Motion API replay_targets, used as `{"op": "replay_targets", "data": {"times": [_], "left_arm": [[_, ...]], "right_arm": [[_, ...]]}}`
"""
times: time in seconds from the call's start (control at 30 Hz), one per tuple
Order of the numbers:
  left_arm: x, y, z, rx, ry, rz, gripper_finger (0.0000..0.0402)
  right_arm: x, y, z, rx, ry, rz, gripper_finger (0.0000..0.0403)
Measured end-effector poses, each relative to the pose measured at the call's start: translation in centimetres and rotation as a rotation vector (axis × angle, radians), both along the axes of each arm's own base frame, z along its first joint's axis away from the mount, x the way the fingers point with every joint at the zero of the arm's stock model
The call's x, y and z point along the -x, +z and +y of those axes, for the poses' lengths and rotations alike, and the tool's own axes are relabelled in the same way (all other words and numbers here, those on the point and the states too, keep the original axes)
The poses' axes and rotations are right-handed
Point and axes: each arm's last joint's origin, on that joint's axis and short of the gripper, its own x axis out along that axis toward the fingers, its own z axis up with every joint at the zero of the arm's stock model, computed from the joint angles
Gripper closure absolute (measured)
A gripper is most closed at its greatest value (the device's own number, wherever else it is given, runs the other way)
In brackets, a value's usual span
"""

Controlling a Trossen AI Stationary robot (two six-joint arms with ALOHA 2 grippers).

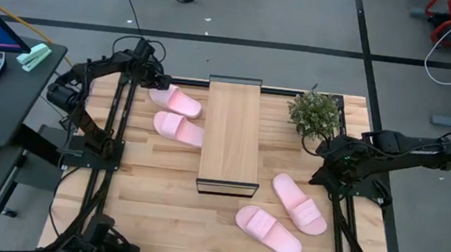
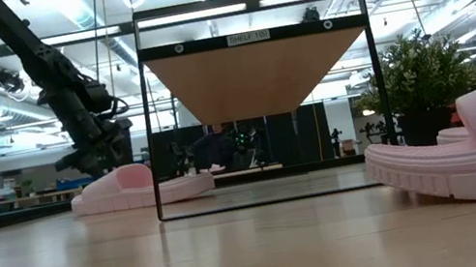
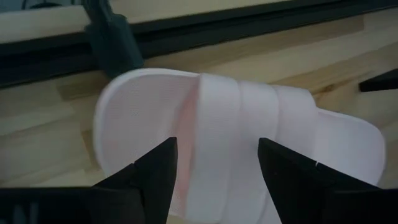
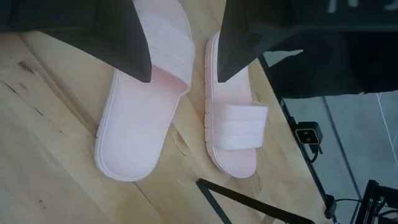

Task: Pick and place slides into the shelf
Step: Put the pink slipper on the shelf

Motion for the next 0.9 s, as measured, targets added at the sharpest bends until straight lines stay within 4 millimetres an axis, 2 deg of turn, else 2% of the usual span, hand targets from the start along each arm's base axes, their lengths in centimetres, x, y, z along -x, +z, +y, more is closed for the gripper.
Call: {"op": "replay_targets", "data": {"times": [0.17, 0.3, 0.63, 0.9], "left_arm": [[1.0, 0.0, 0.4, -0.006, 0.025, 0.001, 0.0173], [1.9, 0.1, 0.6, 0.011, 0.012, -0.072, 0.0173], [1.4, -1.8, 1.3, 0.061, -0.037, -0.144, 0.0173], [1.4, -2.2, 1.5, 0.081, -0.068, -0.209, 0.0173]], "right_arm": [[-0.1, 0.1, 0.0, -0.018, -0.012, -0.005, 0.0213], [-0.2, 0.2, 0.1, -0.036, -0.003, -0.024, 0.0213], [-0.3, 0.3, 0.2, -0.082, -0.026, -0.015, 0.0213], [-0.4, 0.4, 0.2, -0.096, -0.035, -0.021, 0.0213]]}}
